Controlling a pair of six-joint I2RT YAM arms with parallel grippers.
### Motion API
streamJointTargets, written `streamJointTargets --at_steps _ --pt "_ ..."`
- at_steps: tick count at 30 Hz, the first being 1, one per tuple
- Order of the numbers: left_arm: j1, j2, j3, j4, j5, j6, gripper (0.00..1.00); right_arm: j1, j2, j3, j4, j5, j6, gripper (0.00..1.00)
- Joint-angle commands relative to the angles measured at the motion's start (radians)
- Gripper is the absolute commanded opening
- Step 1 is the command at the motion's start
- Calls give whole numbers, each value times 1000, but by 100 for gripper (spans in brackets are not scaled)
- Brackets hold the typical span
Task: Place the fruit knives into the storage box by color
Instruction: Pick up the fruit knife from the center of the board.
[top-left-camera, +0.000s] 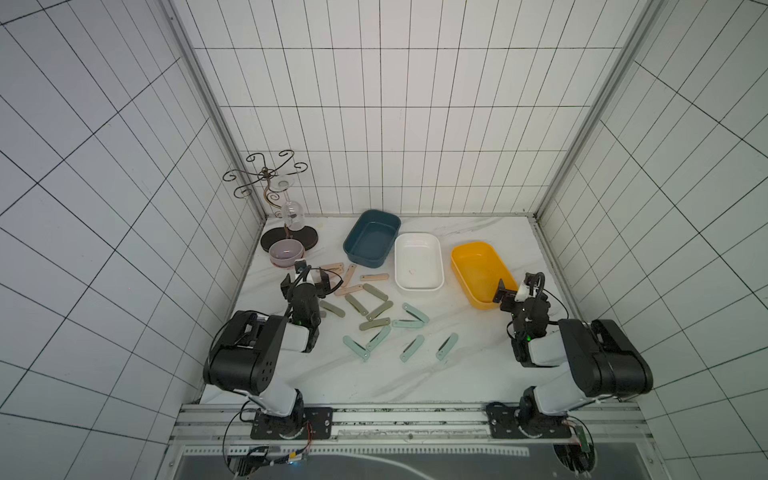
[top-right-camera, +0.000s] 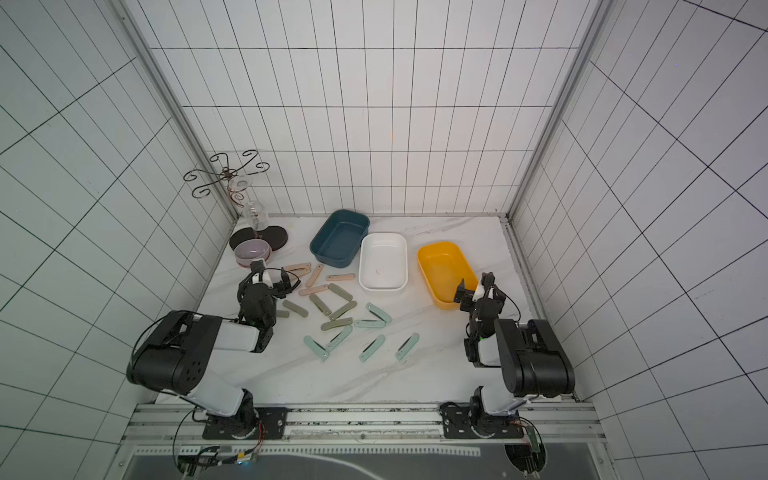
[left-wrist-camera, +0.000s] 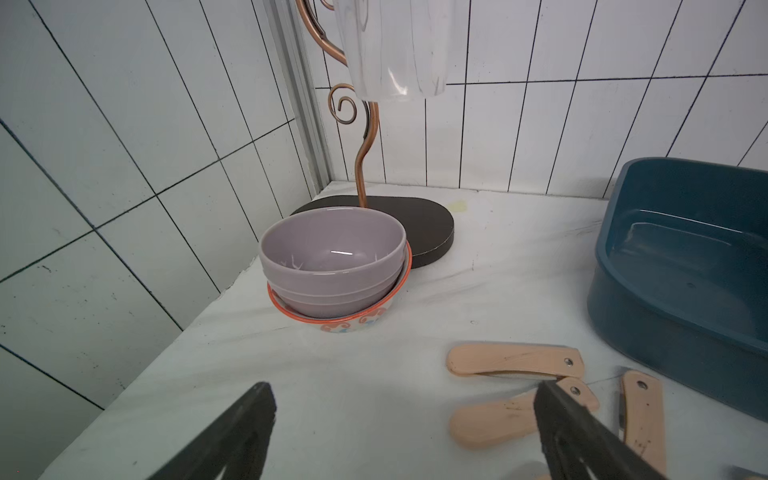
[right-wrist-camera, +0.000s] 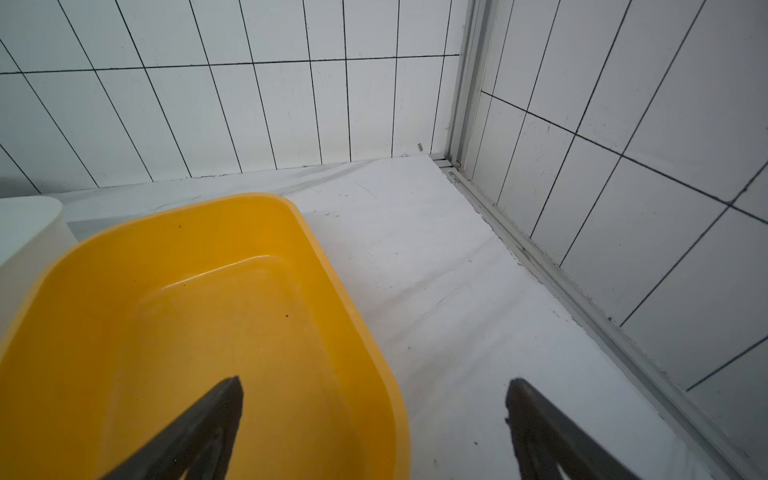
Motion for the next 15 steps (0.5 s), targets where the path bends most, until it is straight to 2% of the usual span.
streamJointTargets --at_steps 1,15 --pt "1 -15 10 9 7 -6 97 -8 -1 56 27 -6 -7 100" --pt "4 -10 16 3 7 -6 97 -8 3 62 20 -6 -7 100"
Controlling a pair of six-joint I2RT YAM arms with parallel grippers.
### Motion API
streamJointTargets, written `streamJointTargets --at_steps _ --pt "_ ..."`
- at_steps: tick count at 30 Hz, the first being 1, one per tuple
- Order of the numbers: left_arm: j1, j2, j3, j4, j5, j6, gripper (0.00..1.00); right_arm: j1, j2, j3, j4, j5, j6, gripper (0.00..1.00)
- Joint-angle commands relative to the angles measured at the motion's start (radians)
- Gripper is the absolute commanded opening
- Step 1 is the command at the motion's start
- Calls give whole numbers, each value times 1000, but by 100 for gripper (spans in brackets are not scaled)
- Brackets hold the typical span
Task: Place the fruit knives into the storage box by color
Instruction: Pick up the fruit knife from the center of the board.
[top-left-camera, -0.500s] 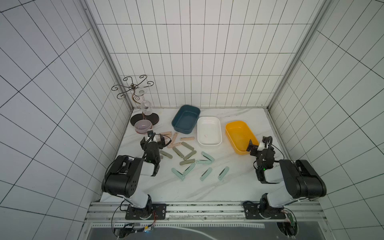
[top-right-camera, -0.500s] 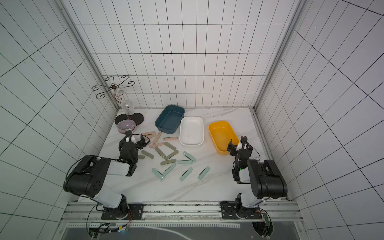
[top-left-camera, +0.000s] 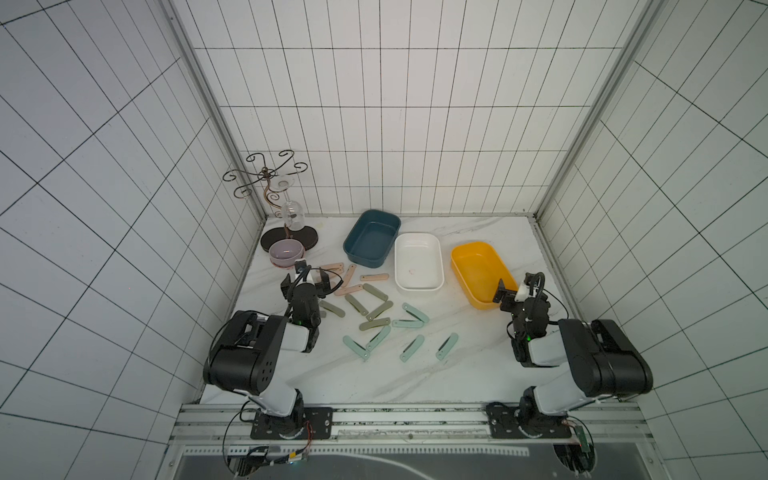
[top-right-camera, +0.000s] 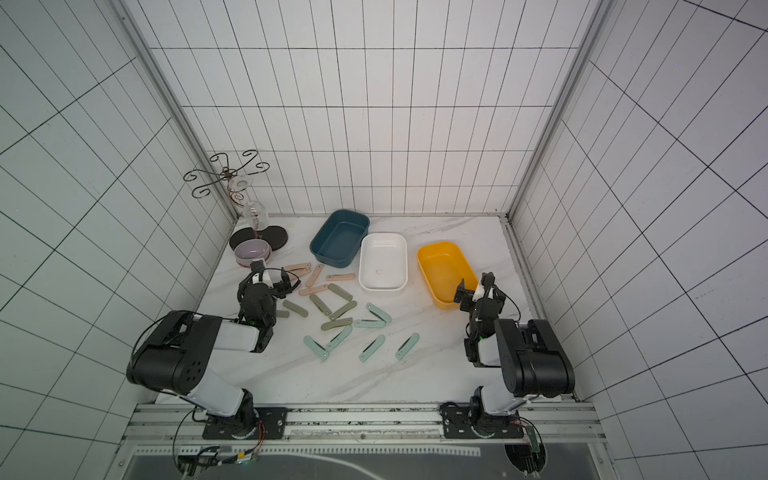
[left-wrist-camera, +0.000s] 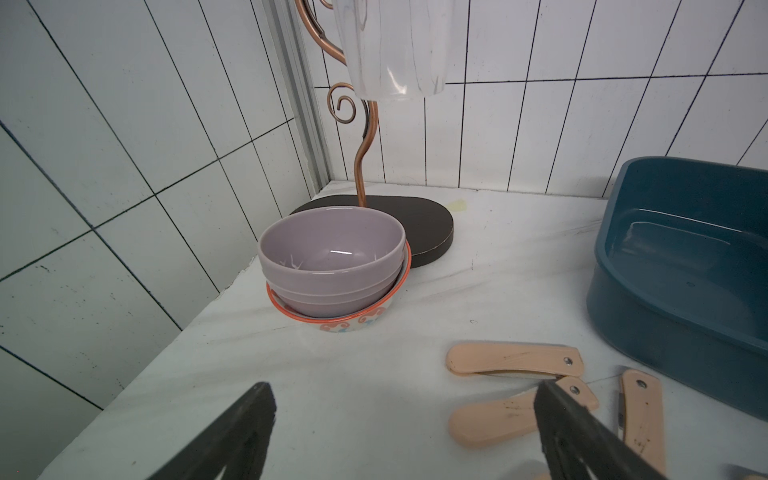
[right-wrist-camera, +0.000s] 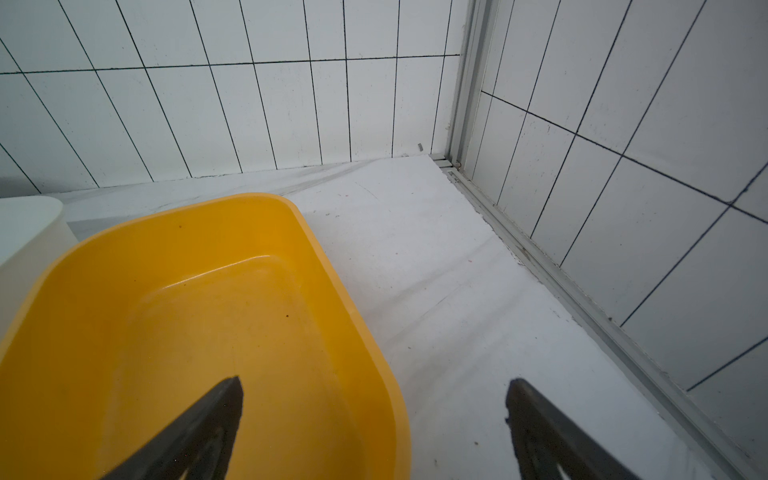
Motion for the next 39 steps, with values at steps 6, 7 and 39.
streamJointTargets --at_steps 6,7,39 --pt "3 -9 16 5 6 -6 97 -7 4 63 20 -4 -7 100" --pt "3 -9 16 3 6 -5 97 -7 4 63 20 -5 -5 100" --pt "-172 -382 428 -930 20 -209 97 -19 -468 419 -800 -50 402 100"
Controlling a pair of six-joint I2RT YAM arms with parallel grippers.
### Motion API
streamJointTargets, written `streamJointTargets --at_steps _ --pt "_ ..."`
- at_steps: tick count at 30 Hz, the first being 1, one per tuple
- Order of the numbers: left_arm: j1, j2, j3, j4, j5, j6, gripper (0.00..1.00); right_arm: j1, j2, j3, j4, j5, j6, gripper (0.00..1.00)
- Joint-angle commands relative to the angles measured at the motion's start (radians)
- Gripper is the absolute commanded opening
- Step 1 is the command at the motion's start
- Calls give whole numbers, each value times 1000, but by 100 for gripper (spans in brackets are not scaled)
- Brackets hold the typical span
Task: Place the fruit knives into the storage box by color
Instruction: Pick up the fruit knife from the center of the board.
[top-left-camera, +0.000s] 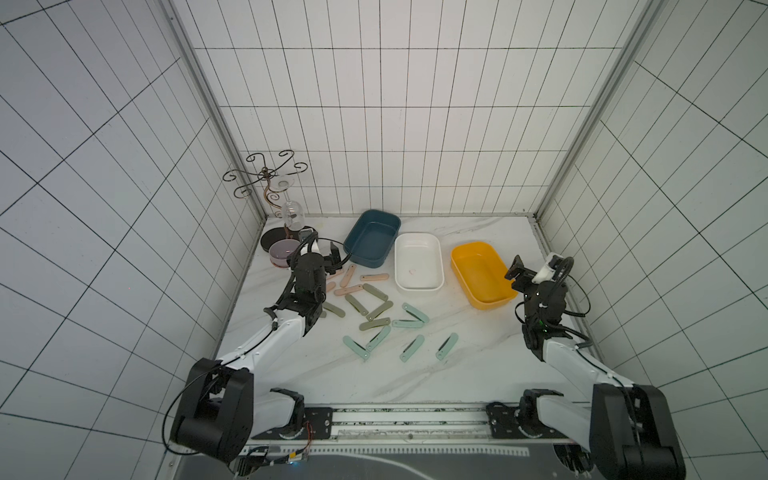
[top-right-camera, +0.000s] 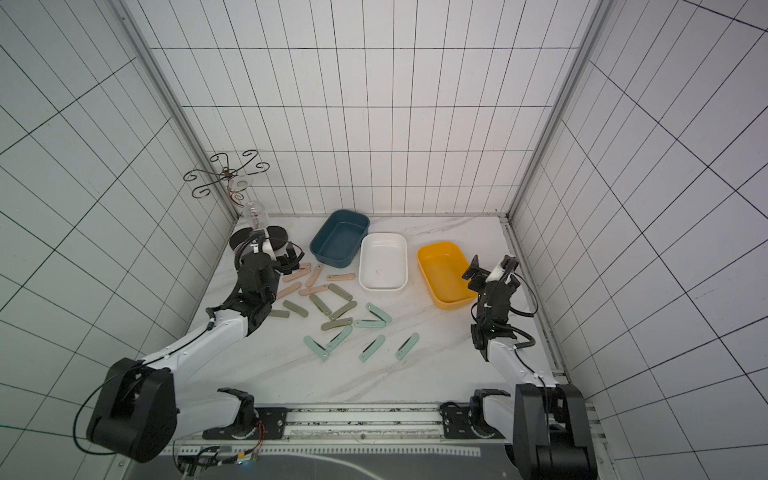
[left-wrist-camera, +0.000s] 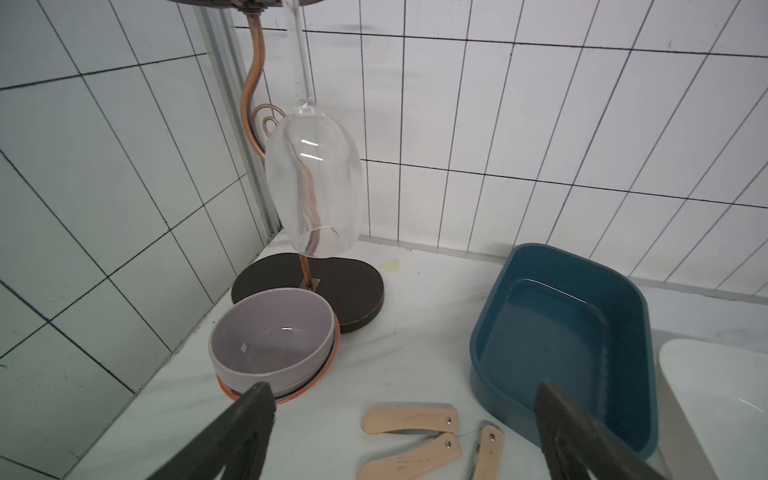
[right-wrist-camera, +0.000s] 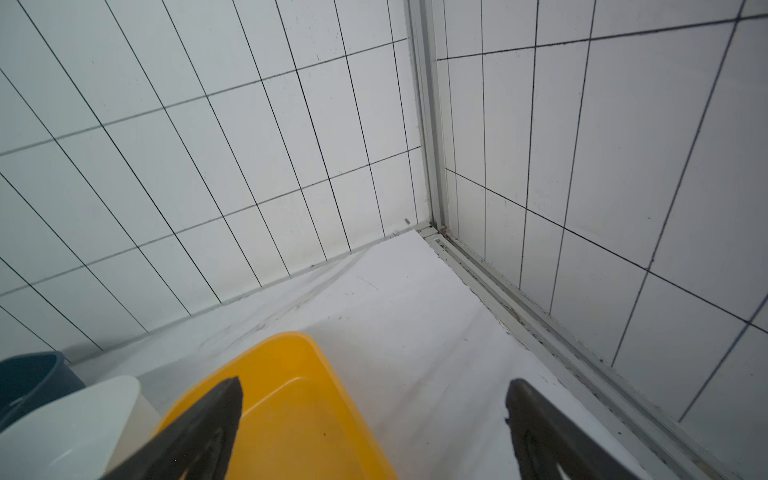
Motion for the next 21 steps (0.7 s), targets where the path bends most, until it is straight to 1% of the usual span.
streamJointTargets --at_steps 1,2,5,8,11,13,17,21 --pt "-31 -49 74 -209 29 -75 97 -13 -40 179 -215 -155 137 100" --pt "-42 -61 93 -243 37 -88 97 -17 -50 179 -198 -245 140 100" --pt "-64 -101 139 -337 69 -125 97 -18 -64 189 -168 -406 195 99" --pt "-77 -136 183 -426 113 -148 97 -17 -42 244 -259 -528 248 97" --pt "-81 -158 219 -522 155 -166 97 -15 -31 262 -364 -608 307 95" --pt "-81 -170 230 -570 186 -177 97 -8 -15 281 -476 -655 313 94" --pt "-82 -188 234 -642 243 -196 97 36 -17 290 -712 -653 279 92" --pt "-87 -197 237 -690 274 -207 97 136 -42 272 -875 -568 241 90"
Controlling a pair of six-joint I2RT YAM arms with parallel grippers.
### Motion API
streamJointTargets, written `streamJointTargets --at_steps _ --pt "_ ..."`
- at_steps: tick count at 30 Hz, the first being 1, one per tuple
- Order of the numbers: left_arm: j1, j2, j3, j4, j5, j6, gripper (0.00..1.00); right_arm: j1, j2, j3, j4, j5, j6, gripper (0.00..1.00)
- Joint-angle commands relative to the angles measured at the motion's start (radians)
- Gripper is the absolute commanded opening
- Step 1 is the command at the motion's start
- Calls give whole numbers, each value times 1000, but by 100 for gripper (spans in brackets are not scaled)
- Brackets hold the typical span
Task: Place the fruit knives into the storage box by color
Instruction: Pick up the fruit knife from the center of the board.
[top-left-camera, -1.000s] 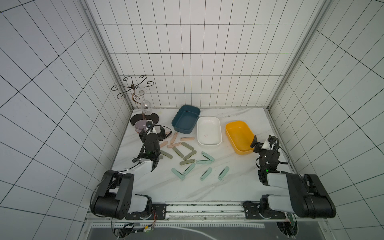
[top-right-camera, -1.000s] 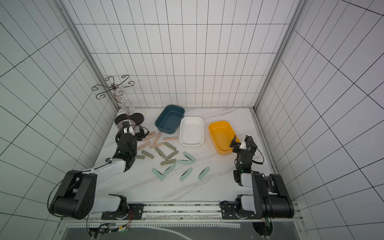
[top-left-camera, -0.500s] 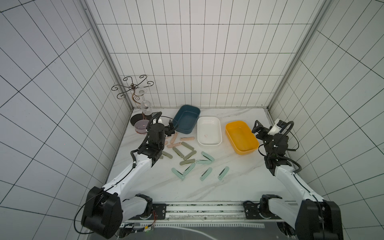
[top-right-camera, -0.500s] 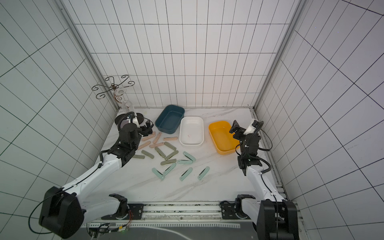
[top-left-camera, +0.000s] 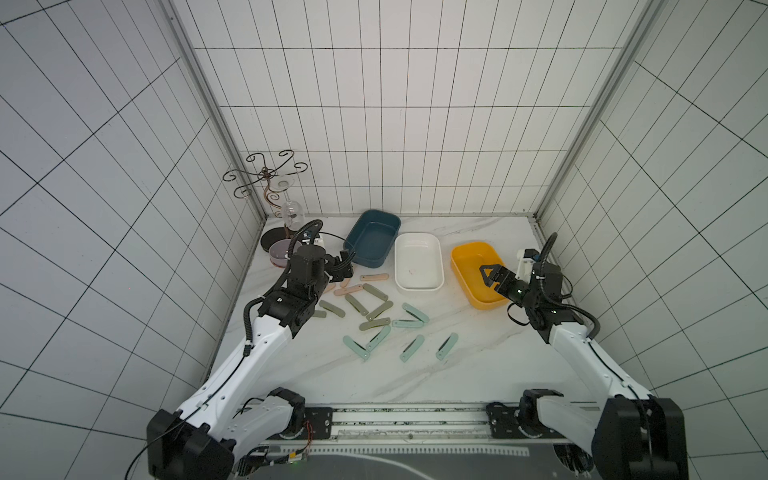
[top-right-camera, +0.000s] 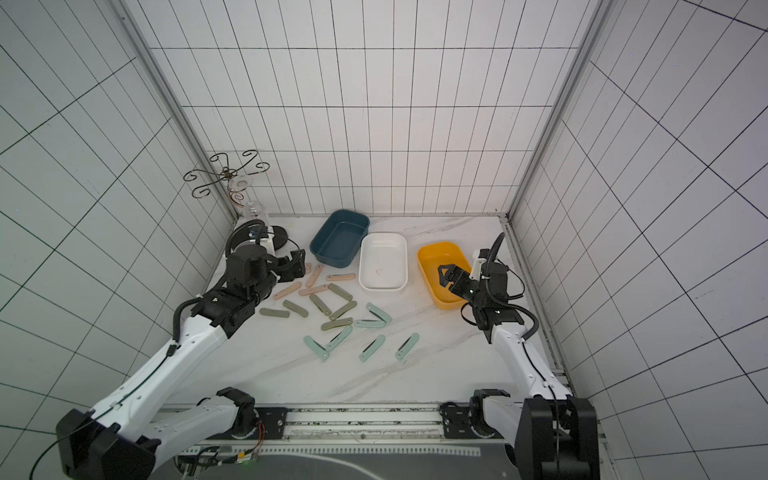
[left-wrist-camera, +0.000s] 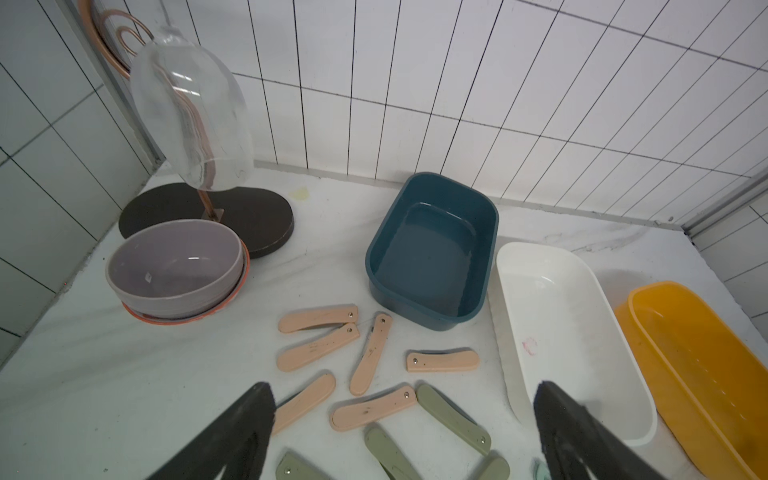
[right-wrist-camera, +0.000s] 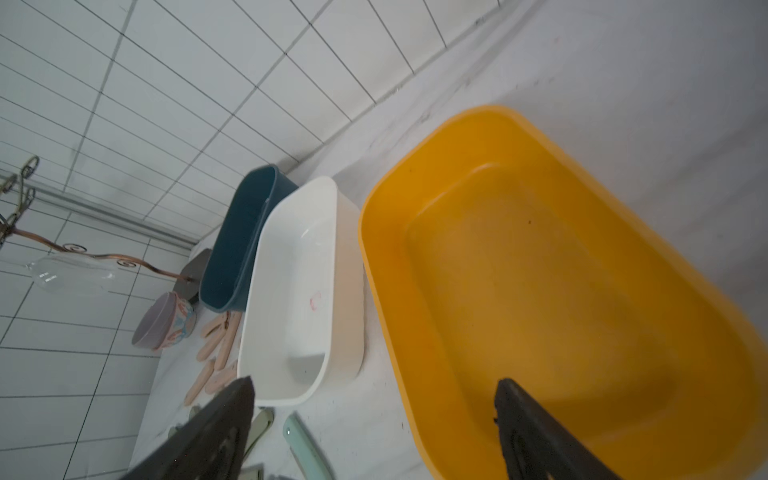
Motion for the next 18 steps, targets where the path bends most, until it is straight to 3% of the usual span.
streamJointTargets --at_steps 1,11,18 --pt "-6 -21 22 -83 56 -31 97 95 -27 84 -221 36 -20 89" --pt "-12 -40 -3 -84 101 -39 97 383 -41 -53 -303 104 83 80" --pt "-13 -42 -24 -66 123 -53 97 507 -54 -108 -389 139 129 72"
